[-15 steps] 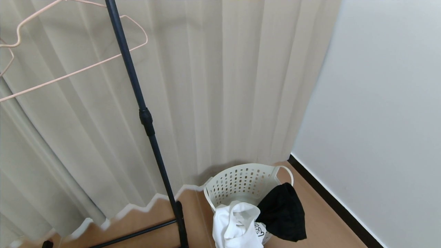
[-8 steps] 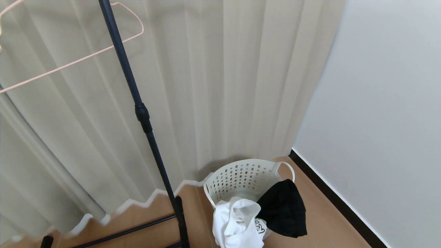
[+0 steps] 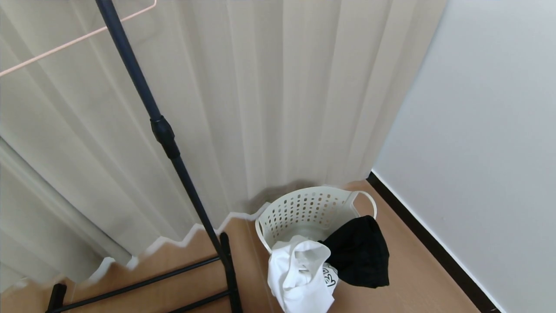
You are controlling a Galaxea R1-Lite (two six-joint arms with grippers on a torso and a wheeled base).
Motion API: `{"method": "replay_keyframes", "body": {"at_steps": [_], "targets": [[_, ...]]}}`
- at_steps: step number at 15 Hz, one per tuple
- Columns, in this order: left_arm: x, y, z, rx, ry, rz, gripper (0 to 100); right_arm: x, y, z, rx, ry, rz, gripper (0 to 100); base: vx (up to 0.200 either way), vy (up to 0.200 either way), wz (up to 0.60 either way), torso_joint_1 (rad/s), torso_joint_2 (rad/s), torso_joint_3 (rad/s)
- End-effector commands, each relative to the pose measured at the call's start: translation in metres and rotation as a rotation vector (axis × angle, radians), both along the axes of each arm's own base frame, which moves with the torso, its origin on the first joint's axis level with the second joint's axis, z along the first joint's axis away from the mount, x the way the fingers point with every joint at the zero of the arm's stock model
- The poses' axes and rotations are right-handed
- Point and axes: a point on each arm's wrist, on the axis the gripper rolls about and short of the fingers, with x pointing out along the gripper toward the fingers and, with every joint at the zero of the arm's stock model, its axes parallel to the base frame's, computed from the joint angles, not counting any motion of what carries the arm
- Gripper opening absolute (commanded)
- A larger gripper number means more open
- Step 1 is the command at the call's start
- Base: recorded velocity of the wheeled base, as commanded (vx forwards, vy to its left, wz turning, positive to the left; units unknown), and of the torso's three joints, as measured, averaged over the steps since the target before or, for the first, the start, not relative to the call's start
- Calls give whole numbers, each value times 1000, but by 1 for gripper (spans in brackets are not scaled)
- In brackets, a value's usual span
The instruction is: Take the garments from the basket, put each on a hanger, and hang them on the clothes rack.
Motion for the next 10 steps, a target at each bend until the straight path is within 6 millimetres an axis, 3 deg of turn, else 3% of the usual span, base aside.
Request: {"method": "replay_keyframes", "body": {"at_steps": [1, 10], "targets": [[0, 0, 0, 0, 1, 1, 100, 0, 0, 0, 0, 1, 0, 100, 0, 0, 0, 2, -2, -198], [0, 0, 0, 0, 1, 1, 100, 0, 0, 0, -2, -1, 0, 100, 0, 0, 0, 2, 2, -197]]}}
